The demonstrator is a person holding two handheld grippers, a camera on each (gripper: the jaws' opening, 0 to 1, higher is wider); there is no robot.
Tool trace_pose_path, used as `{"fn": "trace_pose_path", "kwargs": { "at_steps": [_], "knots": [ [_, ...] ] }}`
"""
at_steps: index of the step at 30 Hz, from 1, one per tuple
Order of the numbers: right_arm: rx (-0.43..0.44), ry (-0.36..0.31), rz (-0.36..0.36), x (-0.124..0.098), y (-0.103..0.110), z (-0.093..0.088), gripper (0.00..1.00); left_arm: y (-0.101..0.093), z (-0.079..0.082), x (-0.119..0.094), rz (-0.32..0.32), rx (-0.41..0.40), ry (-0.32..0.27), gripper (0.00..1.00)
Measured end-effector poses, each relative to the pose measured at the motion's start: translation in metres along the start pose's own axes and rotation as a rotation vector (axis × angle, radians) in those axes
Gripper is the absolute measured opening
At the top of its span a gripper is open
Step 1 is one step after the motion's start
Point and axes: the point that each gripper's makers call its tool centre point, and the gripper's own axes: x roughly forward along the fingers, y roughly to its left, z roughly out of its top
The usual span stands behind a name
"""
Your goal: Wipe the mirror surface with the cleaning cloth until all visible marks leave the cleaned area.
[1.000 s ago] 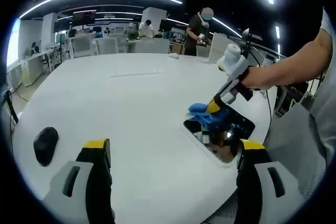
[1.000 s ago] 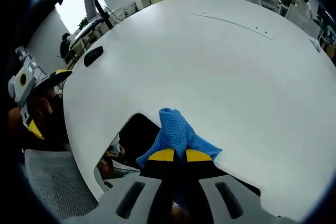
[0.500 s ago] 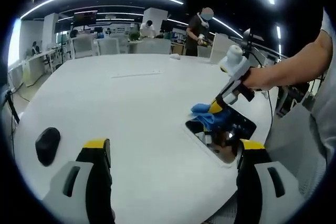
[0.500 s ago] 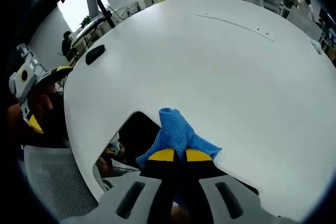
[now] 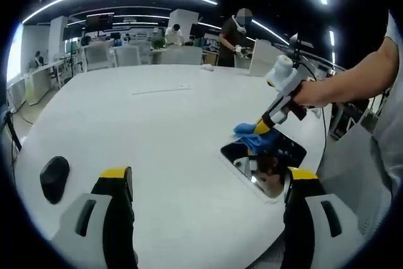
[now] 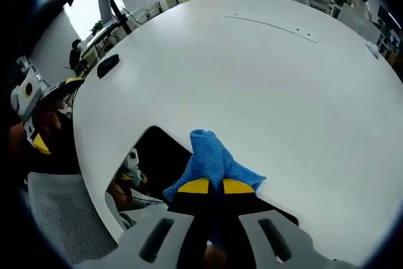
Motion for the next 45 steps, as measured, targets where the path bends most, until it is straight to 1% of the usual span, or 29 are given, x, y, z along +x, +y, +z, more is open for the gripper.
{"fn": "trace_pose_path", "kwargs": {
  "at_steps": [7, 16, 18, 22, 28, 40, 42, 44, 45],
  "knots": [
    [0.005, 0.006, -0.012, -0.004, -0.009, -0.006, 0.0, 0.001, -0.001, -0.001, -0.004, 0.002, -0.001, 0.99],
    [0.001, -0.002, -0.023, -0.005, -0.009, -0.007, 0.0, 0.003, -0.003, -0.003, 0.002, -0.002, -0.002, 0.99],
    [-0.003, -0.005, -0.022, -0.006, -0.009, -0.007, 0.0, 0.007, -0.005, -0.002, 0.005, -0.006, -0.005, 0.99],
    [-0.001, -0.021, -0.027, -0.005, -0.01, -0.007, 0.0, 0.001, -0.002, -0.002, 0.001, 0.003, -0.005, 0.99],
    [0.055, -0.036, -0.039, -0.007, -0.01, -0.009, 0.0, 0.0, 0.002, 0.0, -0.003, 0.01, -0.01, 0.99],
    [0.054, -0.038, -0.041, -0.011, -0.002, -0.019, 0.0, -0.003, 0.003, 0.001, 0.0, 0.029, -0.007, 0.99],
    [0.06, -0.038, -0.042, -0.011, 0.0, -0.021, 0.0, -0.009, 0.005, 0.001, -0.017, 0.021, -0.006, 0.99],
    [0.058, -0.039, -0.043, -0.012, 0.002, -0.023, 0.0, -0.01, 0.004, 0.001, -0.012, 0.042, 0.002, 0.99],
    [0.059, -0.039, -0.041, -0.012, 0.003, -0.025, 0.0, -0.011, 0.005, 0.001, -0.012, 0.039, -0.001, 0.99]
  ]
}}
